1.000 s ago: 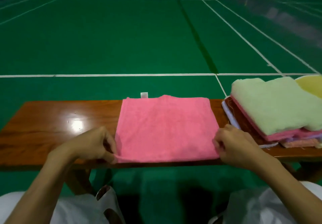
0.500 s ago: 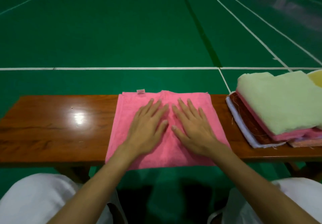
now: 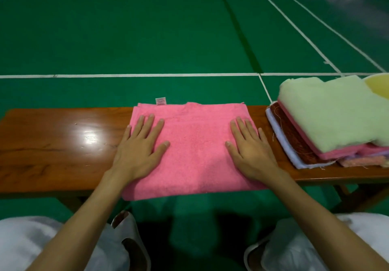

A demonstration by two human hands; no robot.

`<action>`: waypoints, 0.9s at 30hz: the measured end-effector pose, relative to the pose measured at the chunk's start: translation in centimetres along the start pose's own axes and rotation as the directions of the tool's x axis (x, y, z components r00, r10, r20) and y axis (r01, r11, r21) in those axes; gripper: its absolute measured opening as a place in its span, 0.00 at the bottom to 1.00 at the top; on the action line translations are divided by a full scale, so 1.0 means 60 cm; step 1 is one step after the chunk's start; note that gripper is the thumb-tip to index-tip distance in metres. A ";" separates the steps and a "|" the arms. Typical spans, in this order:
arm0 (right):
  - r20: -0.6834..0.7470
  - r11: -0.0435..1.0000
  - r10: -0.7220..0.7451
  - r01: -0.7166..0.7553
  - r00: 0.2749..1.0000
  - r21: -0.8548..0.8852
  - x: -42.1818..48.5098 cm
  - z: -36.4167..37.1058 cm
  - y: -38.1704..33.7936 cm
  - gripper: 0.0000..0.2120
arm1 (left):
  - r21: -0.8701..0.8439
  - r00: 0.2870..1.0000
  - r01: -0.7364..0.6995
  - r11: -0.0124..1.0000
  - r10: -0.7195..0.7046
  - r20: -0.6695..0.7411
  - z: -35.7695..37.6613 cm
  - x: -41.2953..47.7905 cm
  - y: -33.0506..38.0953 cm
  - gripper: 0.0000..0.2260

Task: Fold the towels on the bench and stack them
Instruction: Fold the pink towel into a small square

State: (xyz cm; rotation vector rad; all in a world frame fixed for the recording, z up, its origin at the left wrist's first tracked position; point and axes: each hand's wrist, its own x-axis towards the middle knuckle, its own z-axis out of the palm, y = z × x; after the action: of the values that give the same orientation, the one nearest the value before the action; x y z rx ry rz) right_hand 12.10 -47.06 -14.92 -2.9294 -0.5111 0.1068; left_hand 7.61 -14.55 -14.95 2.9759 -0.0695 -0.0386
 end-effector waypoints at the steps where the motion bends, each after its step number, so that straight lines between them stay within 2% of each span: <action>1: -0.002 1.000 0.001 -0.001 1.000 0.001 0.000 0.000 -0.001 0.36 | -0.004 1.000 0.000 1.000 0.000 -0.004 0.001 0.000 0.000 0.35; 6: 0.028 1.000 0.002 -0.002 1.000 -0.020 0.001 -0.010 -0.006 0.37 | -0.072 1.000 -0.006 0.997 0.006 0.000 -0.006 -0.003 0.005 0.36; 8: 0.035 0.999 -0.013 0.011 0.999 0.044 0.000 -0.020 -0.006 0.37 | -0.220 1.000 -0.006 0.976 0.006 -0.003 -0.015 -0.007 0.006 0.37; 10: -0.030 0.983 0.002 0.004 1.000 0.186 -0.002 -0.031 -0.004 0.36 | -0.406 0.997 0.015 0.914 -0.047 -0.069 -0.029 -0.011 0.007 0.34; 11: -0.083 0.969 0.023 -0.002 0.996 0.246 -0.001 -0.036 -0.002 0.35 | -0.445 0.989 0.026 0.895 -0.089 -0.122 -0.036 -0.013 0.006 0.32; 14: -0.210 0.966 0.112 -0.056 0.971 0.253 0.010 -0.037 0.004 0.29 | -0.383 0.933 0.143 0.913 -0.253 -0.256 -0.051 -0.024 0.003 0.23; 16: -0.257 0.964 0.198 -0.141 0.946 0.227 0.019 -0.035 0.006 0.25 | -0.384 0.880 0.295 0.875 -0.405 -0.247 -0.054 -0.032 0.000 0.18; 18: -0.257 0.947 0.300 -0.255 0.919 0.196 0.025 -0.034 0.003 0.22 | -0.386 0.850 0.383 0.839 -0.484 -0.209 -0.052 -0.037 -0.005 0.17; 21: -0.228 0.930 0.360 -0.327 0.905 0.171 0.032 -0.040 -0.003 0.19 | -0.389 0.860 0.384 0.838 -0.478 -0.180 -0.043 -0.035 -0.007 0.18; 25: -0.233 0.896 0.374 -0.286 0.898 0.339 0.034 -0.046 -0.005 0.09 | -0.477 0.859 0.330 0.815 -0.469 -0.207 -0.046 -0.030 0.009 0.07; 27: -0.228 0.874 0.369 -0.253 0.901 0.414 0.032 -0.047 -0.003 0.09 | -0.526 0.859 0.298 0.796 -0.464 -0.215 -0.054 -0.032 0.014 0.05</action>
State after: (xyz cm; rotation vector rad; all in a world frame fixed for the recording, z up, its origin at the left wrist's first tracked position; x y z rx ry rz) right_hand 14.13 -46.67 -12.18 -2.5531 0.0411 -0.1832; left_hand 5.77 -14.77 -11.54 2.4046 0.5224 0.3508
